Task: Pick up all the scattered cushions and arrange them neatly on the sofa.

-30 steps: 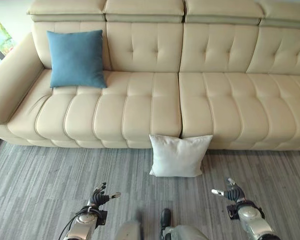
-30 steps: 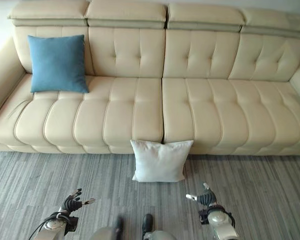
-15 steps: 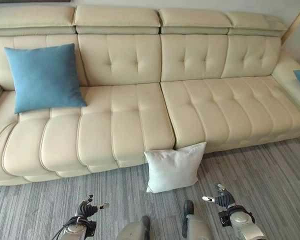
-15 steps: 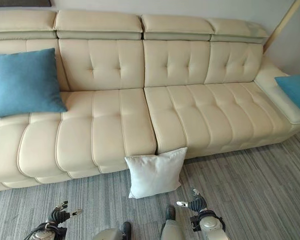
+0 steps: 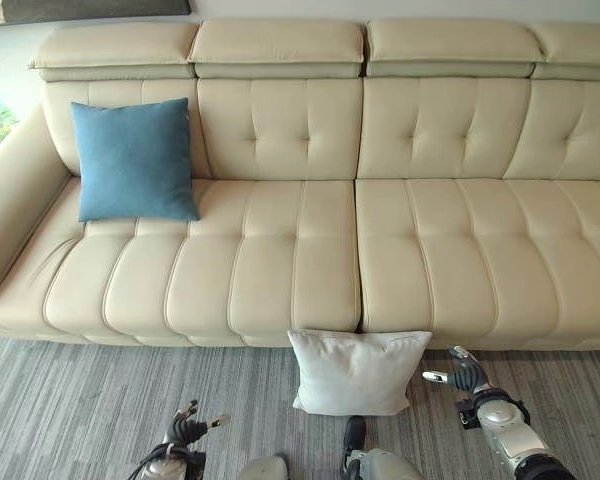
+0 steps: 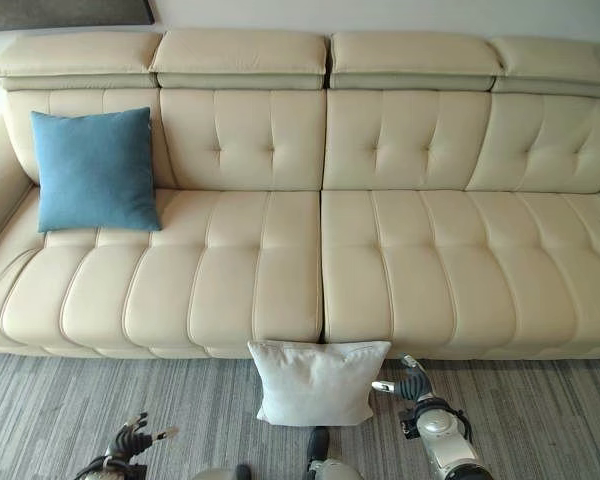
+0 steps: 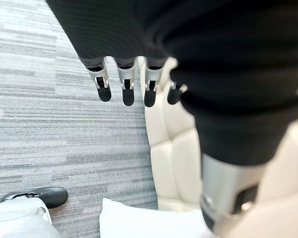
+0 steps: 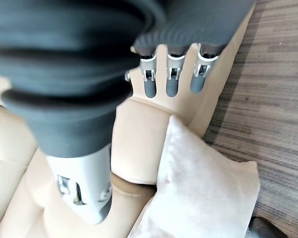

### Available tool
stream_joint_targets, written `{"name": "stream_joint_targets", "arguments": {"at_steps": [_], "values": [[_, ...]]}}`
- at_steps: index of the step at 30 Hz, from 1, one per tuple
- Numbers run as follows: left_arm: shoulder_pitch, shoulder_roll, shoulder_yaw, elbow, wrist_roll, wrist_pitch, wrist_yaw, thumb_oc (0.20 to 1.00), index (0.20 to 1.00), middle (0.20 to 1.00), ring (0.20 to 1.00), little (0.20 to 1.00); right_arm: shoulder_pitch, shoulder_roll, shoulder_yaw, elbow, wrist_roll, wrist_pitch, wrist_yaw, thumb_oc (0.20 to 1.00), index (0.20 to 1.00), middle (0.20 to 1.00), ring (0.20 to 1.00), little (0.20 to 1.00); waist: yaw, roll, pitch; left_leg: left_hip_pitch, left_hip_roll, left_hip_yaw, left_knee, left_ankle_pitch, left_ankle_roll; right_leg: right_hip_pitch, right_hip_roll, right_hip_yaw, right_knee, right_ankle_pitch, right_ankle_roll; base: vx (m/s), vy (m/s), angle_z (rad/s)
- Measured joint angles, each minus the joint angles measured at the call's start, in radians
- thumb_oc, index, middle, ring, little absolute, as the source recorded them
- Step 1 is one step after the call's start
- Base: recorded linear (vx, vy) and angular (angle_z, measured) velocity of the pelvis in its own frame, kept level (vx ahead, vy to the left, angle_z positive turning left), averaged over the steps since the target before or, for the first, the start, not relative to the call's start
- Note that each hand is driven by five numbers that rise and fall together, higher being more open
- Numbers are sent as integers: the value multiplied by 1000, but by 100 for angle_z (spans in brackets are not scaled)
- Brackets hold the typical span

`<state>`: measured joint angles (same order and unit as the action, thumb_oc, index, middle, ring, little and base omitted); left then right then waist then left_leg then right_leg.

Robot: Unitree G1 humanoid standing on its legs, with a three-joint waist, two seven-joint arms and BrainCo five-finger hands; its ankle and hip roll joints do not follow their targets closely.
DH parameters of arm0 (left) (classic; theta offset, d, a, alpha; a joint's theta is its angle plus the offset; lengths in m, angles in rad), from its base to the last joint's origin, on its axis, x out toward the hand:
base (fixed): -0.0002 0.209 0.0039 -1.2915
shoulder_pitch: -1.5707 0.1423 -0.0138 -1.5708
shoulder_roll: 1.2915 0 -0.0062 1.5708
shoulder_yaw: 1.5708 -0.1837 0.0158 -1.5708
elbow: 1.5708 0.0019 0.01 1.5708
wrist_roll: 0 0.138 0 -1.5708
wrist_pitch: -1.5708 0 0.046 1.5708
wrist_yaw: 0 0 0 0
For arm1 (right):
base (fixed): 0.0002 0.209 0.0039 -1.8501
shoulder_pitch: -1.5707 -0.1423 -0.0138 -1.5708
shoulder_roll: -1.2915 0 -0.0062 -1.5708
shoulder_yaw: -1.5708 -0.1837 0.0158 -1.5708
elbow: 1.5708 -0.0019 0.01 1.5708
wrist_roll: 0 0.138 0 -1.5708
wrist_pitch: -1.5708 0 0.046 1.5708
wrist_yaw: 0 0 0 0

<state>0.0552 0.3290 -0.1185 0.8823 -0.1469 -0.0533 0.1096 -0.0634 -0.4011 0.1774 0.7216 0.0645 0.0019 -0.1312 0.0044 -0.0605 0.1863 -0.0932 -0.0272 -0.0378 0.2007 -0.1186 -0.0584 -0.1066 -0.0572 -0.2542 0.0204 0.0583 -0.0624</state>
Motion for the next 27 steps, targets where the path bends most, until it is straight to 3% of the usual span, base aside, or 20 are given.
{"name": "stream_joint_targets", "arguments": {"at_steps": [2, 3, 4, 5, 11, 16, 18, 19, 21, 24, 27], "values": [[-10, 1, 1, -4, 1, 0, -4, 1000, 1000, 1000, 1000, 1000, 8, 4, 1, 23, 0, 2, 0, 1000, 1000, 1000, 1000, 1000, -2, -12, 8, -30, -26, 38, -27, 10, 26, 13, 0, -6, -38, 17, 12, 42, 28, -1], [-6, 2, 5, -11, 1, 1, -4, 1000, 1000, 1000, 1000, 1000, 10, 4, 2, 27, 0, 5, -1, 1000, 1000, 1000, 1000, 1000, -2, -4, 9, -28, -26, 56, -74, 27, 46, 23, 20, 6, -50, 21, 16, 48, 7, -29], [13, 5, 6, -16, 1, 1, -4, 1000, 1000, 1000, 1000, 1000, 12, 5, 3, 27, 0, 5, -1, 1000, 1000, 1000, 1000, 1000, -1, 8, 9, -22, -18, 49, -96, 35, 44, 30, 38, 10, -54, 18, 25, 42, -6, -46], [19, 10, 6, -14, 1, 2, -3, 1000, 1000, 1000, 1000, 1000, 13, 10, 4, 28, 0, 6, -4, 1000, 1000, 1000, 1000, 1000, 2, 13, 13, -15, -11, 49, -105, 81, 69, 31, 53, 25, -46, 16, 28, 47, -3, -40], [-20, 54, 4, -5, -1, 1, 9, 1000, 1000, 1000, 1000, 1000, -14, 8, 9, 100, -5, 8, -31, 1000, 1000, 1000, 1000, 1000, 4, 0, 22, -46, -25, 81, -139, 103, 68, -54, 33, 64, 13, 11, 55, -105, -13, -17], [-202, 127, 2, 5, -54, -6, 59, 1000, 1000, 1000, 1000, 1000, -232, -34, 32, 192, -3, 6, -73, 1000, 1000, 1000, 1000, 1000, 11, -6, 121, -270, -25, 94, -5, 118, 81, -291, 10, 68, 177, -3, 59, -132, -42, 3], [-281, 149, 1, 11, -88, -16, 78, 1000, 1000, 1000, 1000, 1000, -317, -51, 39, 196, 8, 6, -88, 1000, 1000, 1000, 1000, 1000, 12, -6, 164, -338, -26, 96, 31, 98, 64, -367, 2, 69, 230, -21, 52, -107, -76, -1], [-363, 162, -2, 32, -130, -28, 102, 1000, 1000, 1000, 1000, 1000, -405, -72, 54, 212, 37, 5, -106, 1000, 1000, 1000, 1000, 1000, 15, -2, 199, -428, -22, 99, 87, 83, 70, -454, -3, 74, 285, -40, 37, -103, -65, -4], [-402, 166, -3, 29, -152, -32, 111, 1000, 1000, 1000, 1000, 1000, -462, -76, 48, 212, 39, 6, -115, 1000, 1000, 1000, 1000, 1000, 15, -2, 233, -459, -19, 103, 109, 78, 77, -484, -2, 77, 305, -40, 31, -148, -55, -5], [-566, 189, -113, 35, -169, -44, 166, 1000, 1000, 1000, 1000, 1000, -666, -123, 124, 234, 90, 4, -178, 1000, 1000, 1000, 1000, 1000, -1, -2, 254, -722, 1, 107, 273, 52, 79, -737, -3, 75, 441, -52, 17, -158, -74, 0], [-864, 225, -248, -1, -179, -45, 204, 1000, 1000, 1000, 1000, 1000, -999, -161, 137, 253, 116, 2, -243, 1000, 1000, 1000, 1000, 1000, -20, 1, 382, -1030, 25, 108, 508, 18, 83, -1036, -7, 75, 654, -89, -19, -51, -60, -5]]}}
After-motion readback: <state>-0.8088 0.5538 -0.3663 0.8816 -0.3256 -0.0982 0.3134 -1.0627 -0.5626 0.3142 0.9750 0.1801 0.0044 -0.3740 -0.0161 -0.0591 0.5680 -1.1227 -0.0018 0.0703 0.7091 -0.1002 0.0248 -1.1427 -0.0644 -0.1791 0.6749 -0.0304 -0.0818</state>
